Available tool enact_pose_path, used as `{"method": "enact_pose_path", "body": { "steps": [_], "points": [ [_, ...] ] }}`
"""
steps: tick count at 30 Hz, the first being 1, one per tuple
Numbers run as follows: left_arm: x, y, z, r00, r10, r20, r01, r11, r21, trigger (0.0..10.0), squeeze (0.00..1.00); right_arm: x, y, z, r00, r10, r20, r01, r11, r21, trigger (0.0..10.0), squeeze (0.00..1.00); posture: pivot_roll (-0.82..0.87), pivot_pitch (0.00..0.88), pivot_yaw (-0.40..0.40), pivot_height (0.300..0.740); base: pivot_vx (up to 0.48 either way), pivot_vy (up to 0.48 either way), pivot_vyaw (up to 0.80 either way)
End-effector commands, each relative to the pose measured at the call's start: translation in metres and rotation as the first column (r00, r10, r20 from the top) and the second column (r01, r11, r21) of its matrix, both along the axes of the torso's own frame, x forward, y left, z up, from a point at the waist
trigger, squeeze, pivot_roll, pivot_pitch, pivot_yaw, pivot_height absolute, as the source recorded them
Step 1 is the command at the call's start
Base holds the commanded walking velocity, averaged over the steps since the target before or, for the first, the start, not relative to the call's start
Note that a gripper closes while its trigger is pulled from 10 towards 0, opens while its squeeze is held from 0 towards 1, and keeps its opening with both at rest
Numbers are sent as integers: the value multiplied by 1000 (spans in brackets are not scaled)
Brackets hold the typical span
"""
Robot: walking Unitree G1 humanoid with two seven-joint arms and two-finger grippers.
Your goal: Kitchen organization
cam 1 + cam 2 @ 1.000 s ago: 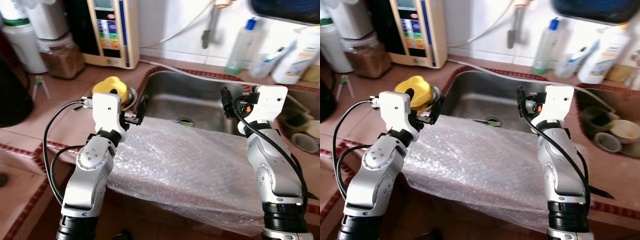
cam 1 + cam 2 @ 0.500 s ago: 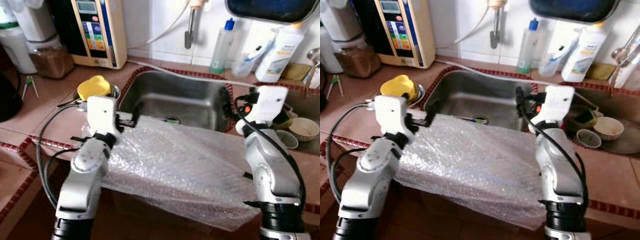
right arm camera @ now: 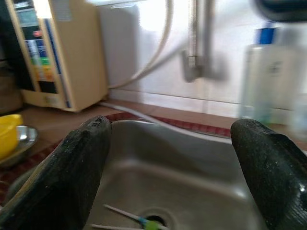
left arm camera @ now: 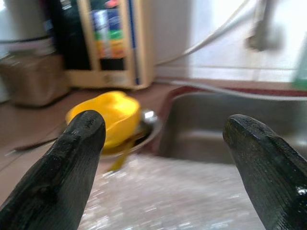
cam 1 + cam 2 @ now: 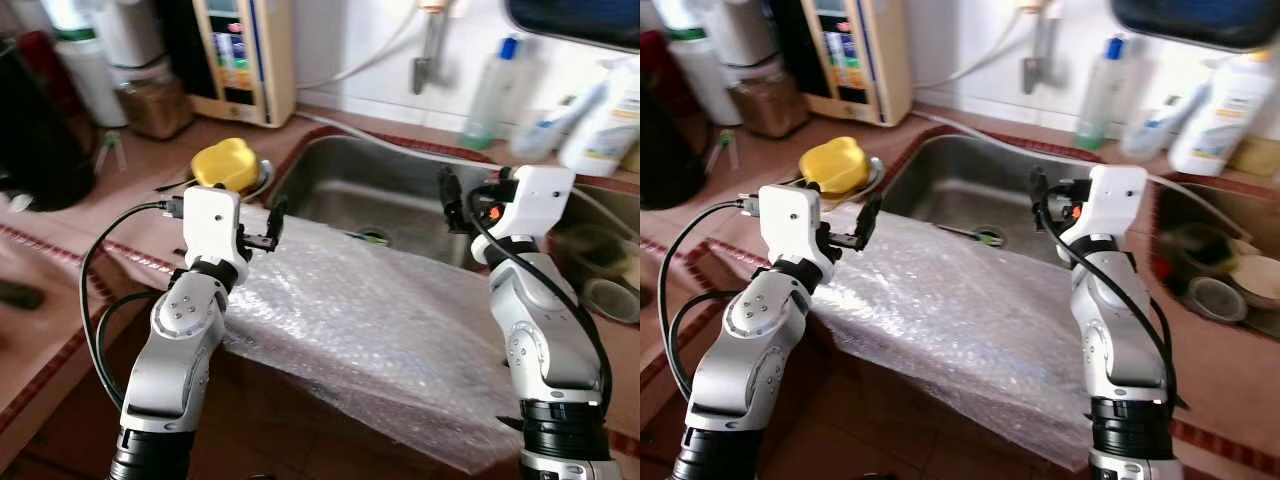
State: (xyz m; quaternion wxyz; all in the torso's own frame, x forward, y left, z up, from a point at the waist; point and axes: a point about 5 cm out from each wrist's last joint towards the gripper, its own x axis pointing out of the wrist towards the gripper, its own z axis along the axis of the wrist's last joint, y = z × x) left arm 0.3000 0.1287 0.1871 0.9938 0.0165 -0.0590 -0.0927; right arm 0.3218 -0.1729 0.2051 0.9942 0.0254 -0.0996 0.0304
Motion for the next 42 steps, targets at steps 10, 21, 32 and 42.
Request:
{"method": "enact_pose_path", "body": {
  "steps": [10, 21, 32, 42],
  "points": [
    [1, 0, -4, 1000, 25, -18, -24, 998, 62, 10000, 0, 1, 0, 5, 1000, -8, 16, 8, 1000, 13, 10000, 0, -49, 99, 10, 740, 0, 0, 221],
    [4, 6, -3, 997, 80, -16, -80, 996, 33, 10000, 0, 1, 3, 6, 1000, 19, 18, -19, 1000, -5, 10000, 0, -47, 95, 1, 740, 0, 0, 0],
    [3, 1, -4, 998, 61, -20, -61, 998, -15, 10000, 0, 1, 11, 7, 997, 67, 32, -66, 997, -42, 10000, 0, -48, 98, -10, 740, 0, 0, 0],
    [2, 0, -3, 998, 56, -12, -57, 998, -38, 10000, 0, 0, 14, 7, 996, 84, 34, -82, 996, -43, 10000, 0, -53, 100, -19, 740, 25, 0, 0]
  ]
}}
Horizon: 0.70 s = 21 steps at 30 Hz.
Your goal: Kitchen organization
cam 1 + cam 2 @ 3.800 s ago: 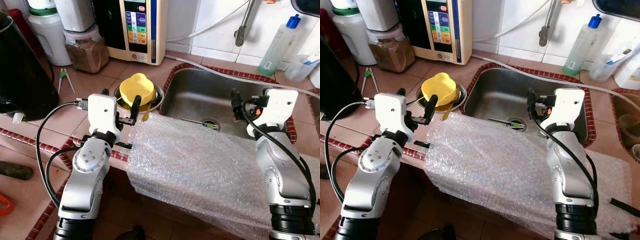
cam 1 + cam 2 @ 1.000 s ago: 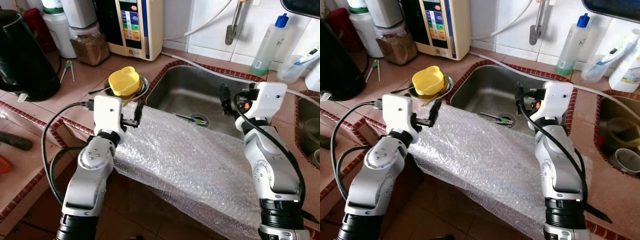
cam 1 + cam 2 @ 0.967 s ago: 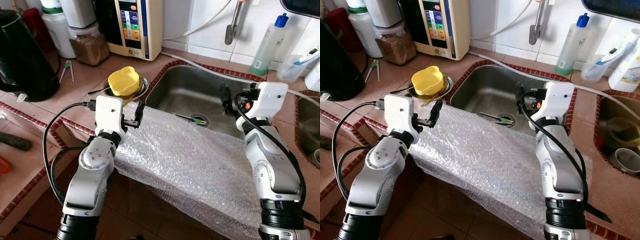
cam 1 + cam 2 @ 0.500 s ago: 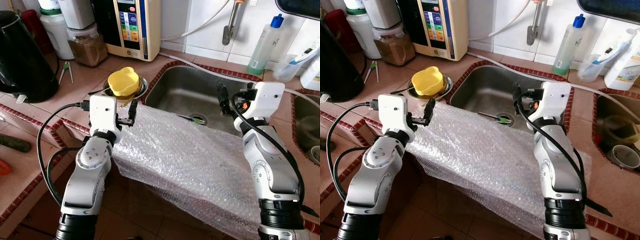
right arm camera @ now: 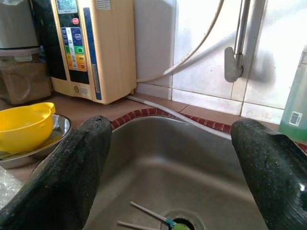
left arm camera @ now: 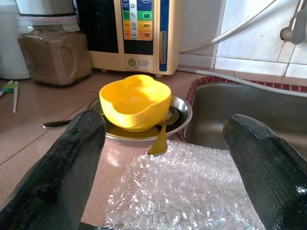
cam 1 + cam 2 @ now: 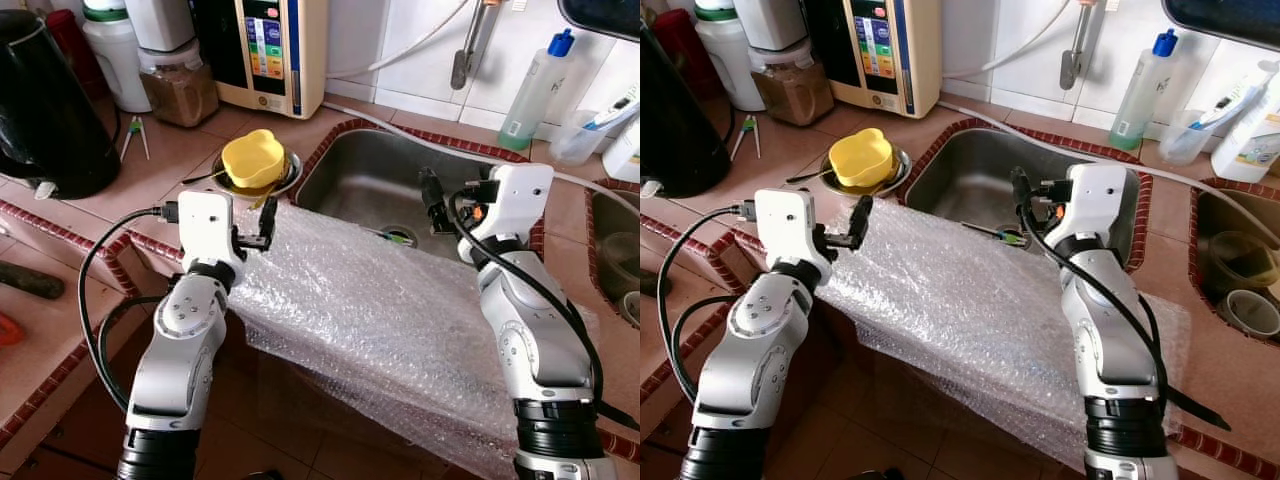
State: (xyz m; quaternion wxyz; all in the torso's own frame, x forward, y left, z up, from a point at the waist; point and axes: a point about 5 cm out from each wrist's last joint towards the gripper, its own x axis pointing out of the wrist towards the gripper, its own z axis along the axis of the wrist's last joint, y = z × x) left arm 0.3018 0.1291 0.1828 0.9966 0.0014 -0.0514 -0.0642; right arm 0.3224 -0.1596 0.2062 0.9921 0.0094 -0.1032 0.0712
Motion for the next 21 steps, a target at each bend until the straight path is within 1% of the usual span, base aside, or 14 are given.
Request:
{"method": "enact_pose_path", "body": {
  "steps": [1, 21],
  "points": [
    [0, -1, 1, 1000, 0, 7, 0, 1000, -8, 10000, 0, -1, 2, 6, 1000, 6, 24, -6, 1000, 0, 10000, 0, -54, 100, -19, 740, 270, 0, 0],
    [0, -2, 0, 1000, -13, 4, 13, 1000, -12, 10000, 0, -2, 3, 4, 1000, 7, 20, -7, 1000, -1, 10000, 0, -55, 104, -15, 740, 325, 0, 0]
  ]
}}
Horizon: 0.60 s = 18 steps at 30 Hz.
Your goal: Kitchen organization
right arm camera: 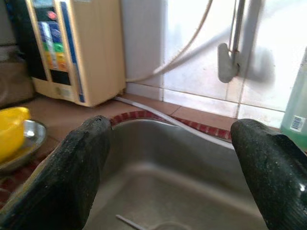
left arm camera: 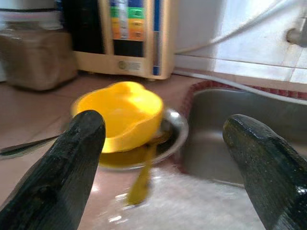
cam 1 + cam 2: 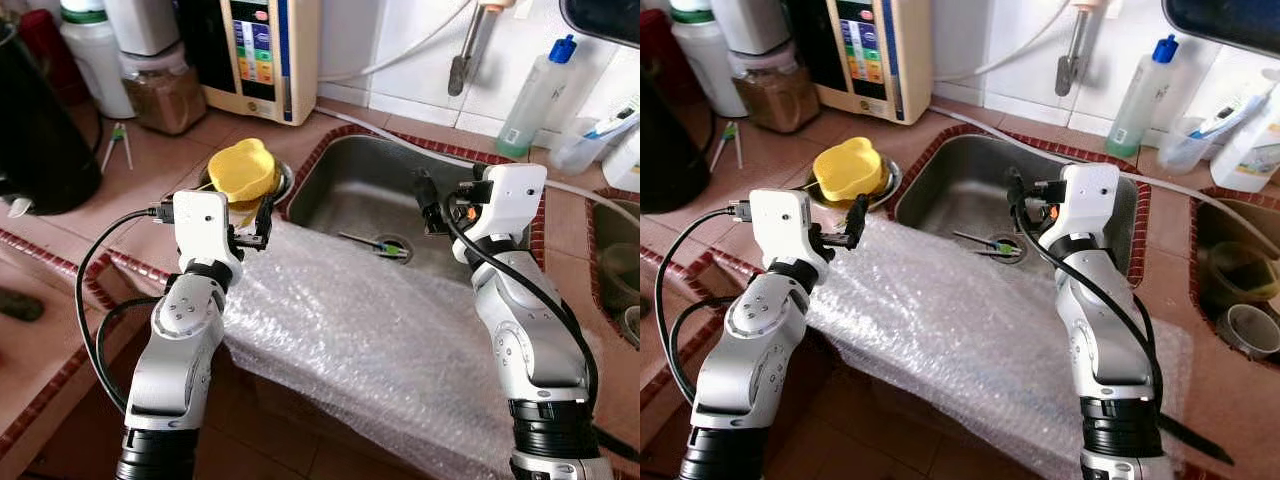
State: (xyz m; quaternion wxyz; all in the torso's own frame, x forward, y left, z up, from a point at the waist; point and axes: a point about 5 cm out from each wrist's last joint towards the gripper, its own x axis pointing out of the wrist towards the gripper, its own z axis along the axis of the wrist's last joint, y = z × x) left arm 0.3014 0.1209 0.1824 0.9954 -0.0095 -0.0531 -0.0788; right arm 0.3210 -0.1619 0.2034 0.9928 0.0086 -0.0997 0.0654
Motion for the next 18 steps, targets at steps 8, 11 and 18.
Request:
{"method": "enact_pose_path", "body": {
  "steps": [8, 11, 18],
  "points": [
    [1, 6, 0, 1000, 14, -1, -14, 1000, 6, 10000, 0, 0, 3, 7, 1000, 8, 26, -8, 1000, 3, 10000, 0, -57, 105, -14, 740, 339, 0, 0],
    [1, 5, 0, 1000, 9, -4, -8, 1000, 9, 10000, 0, 0, 1, 6, 1000, 3, 24, -4, 1000, 4, 10000, 0, -57, 106, -13, 740, 338, 0, 0],
    [1, 2, 0, 1000, -1, -3, 1, 1000, -2, 10000, 0, 0, 0, 5, 1000, -1, 20, 1, 1000, 4, 10000, 0, -57, 107, -11, 740, 143, 0, 0]
  ]
}}
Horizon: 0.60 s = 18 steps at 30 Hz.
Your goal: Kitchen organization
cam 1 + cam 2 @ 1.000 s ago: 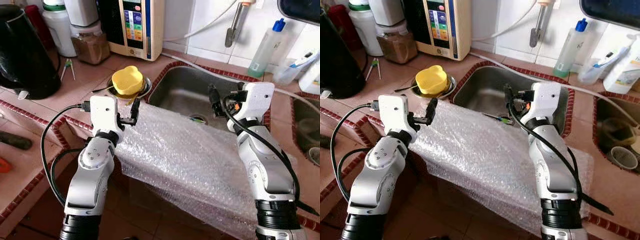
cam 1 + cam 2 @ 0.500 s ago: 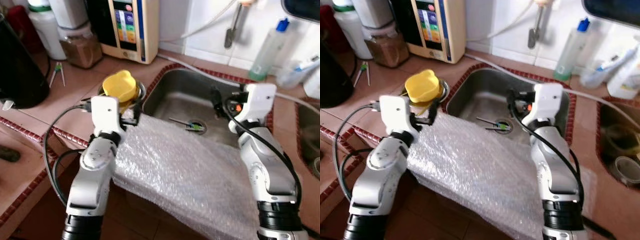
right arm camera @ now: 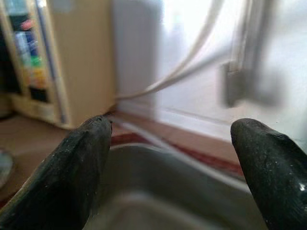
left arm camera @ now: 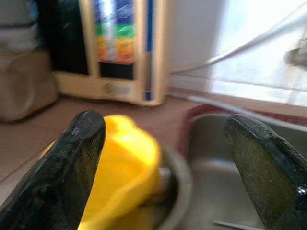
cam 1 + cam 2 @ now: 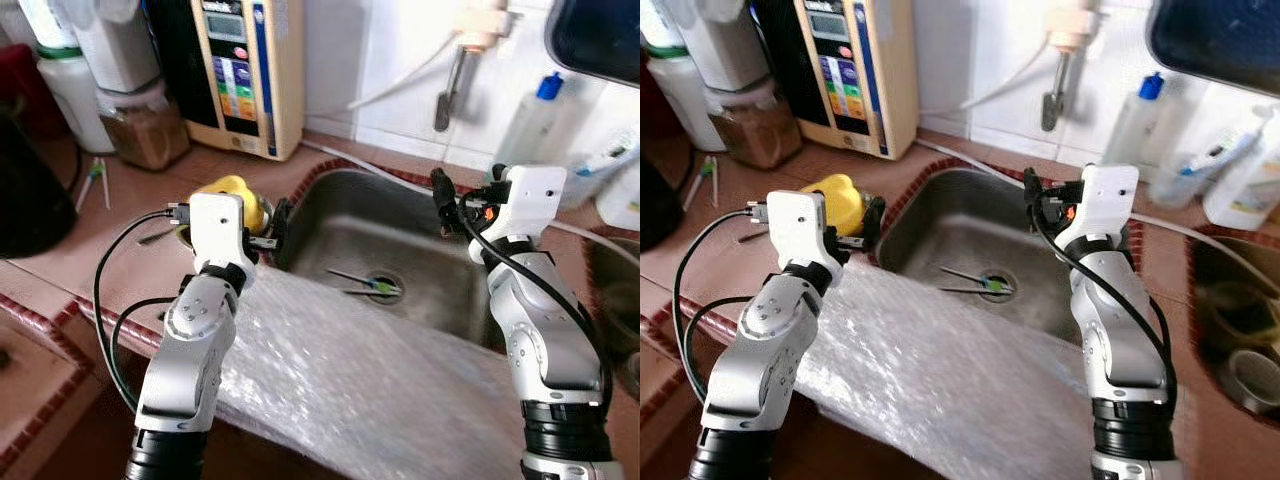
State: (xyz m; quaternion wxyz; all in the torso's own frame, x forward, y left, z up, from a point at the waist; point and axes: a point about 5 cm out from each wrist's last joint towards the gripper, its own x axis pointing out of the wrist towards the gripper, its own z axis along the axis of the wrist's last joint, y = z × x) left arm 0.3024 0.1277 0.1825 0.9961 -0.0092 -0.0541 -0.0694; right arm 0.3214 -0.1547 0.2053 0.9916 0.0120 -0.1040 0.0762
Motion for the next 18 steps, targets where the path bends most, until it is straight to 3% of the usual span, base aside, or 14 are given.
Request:
{"method": "enact_pose_path", "body": {
  "steps": [1, 10, 14, 18],
  "points": [
    [0, -5, 0, 1000, -19, -7, 19, 1000, -2, 10000, 0, -1, -7, 3, 1000, -24, 11, 24, 1000, -1, 10000, 0, -58, 107, -11, 740, 0, 0, 0],
    [-1, -5, -3, 1000, -16, -27, 16, 1000, 0, 10000, 0, 0, -11, 3, 1000, -21, 10, 22, 1000, -18, 10000, 0, -51, 108, -12, 740, 0, 0, 0],
    [-1, -1, -3, 999, -43, -20, 45, 995, 88, 10000, 0, 5, -11, 8, 998, 67, 8, -66, 994, -83, 10000, 0, -49, 113, -4, 740, 0, 0, 0],
    [3, 9, -2, 999, -49, -21, 52, 991, 126, 10000, 0, 10, -9, 11, 992, 127, -11, -127, 988, -90, 10000, 0, -43, 118, 1, 740, 0, 0, 0]
  ]
}}
